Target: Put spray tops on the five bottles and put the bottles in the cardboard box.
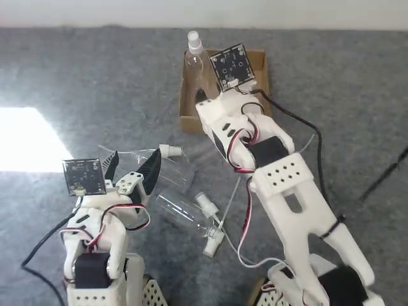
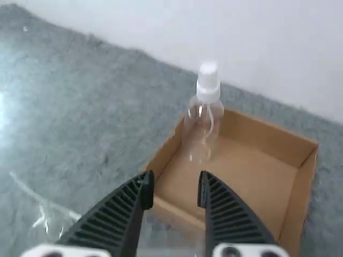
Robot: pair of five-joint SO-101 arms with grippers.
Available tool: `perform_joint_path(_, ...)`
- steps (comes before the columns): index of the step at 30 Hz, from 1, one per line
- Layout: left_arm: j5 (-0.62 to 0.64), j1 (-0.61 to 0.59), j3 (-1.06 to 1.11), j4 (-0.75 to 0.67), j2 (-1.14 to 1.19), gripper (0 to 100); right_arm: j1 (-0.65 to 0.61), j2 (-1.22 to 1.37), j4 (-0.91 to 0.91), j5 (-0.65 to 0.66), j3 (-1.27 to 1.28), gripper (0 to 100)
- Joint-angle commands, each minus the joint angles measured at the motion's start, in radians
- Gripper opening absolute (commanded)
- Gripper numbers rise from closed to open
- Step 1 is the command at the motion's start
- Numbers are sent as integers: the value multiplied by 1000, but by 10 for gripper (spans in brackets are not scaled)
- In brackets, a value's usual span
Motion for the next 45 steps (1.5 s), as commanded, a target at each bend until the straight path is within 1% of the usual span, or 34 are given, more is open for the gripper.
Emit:
perform_joint_path(1,6,-5,-15,-2,-20,294,-18,-105,188,-11,-64,113)
perform_joint_path(5,6,-3,-15,-2,-20,294,-36,-157,344,-12,-64,113)
perform_joint_path(11,6,-6,-18,0,-20,294,-41,-186,503,-141,-63,113)
perform_joint_path(15,6,-6,-19,0,-20,294,-38,-188,547,-204,-52,113)
perform_joint_path(19,6,-6,-19,0,-20,294,-33,-183,549,-253,-21,113)
perform_joint_path(23,6,-6,-19,-2,-20,294,-31,-183,550,-258,20,113)
perform_joint_path(29,6,-6,-19,-2,-20,294,-41,-183,657,-258,26,113)
perform_joint_path(33,6,-6,-19,-3,-20,294,-31,-183,694,-259,51,113)
perform_joint_path(36,6,-6,-19,-5,-20,294,-1,-183,671,-265,81,113)
perform_joint_path(39,6,-6,-19,-5,-20,294,64,-183,625,-331,104,113)
perform_joint_path(45,6,-6,-19,-5,-20,294,199,-183,621,-338,100,114)
